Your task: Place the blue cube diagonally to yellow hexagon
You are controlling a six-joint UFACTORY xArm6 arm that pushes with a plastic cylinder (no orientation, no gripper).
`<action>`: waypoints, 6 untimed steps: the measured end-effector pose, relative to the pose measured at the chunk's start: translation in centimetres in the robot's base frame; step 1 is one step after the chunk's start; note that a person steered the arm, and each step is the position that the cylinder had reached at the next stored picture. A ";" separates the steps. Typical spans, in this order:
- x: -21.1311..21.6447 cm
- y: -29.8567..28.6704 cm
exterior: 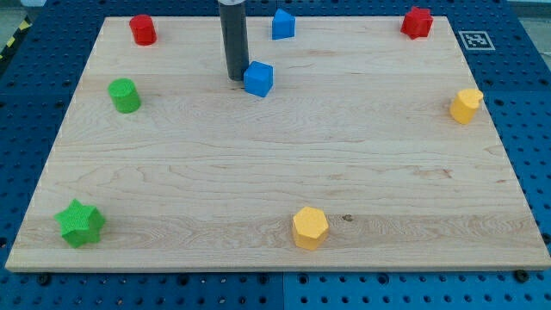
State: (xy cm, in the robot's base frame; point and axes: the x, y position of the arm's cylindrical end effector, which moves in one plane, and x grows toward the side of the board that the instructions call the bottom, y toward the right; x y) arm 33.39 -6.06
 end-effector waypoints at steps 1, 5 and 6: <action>0.0 0.0; 1.4 1.9; 1.1 2.2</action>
State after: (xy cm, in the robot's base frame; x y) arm 34.44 -3.82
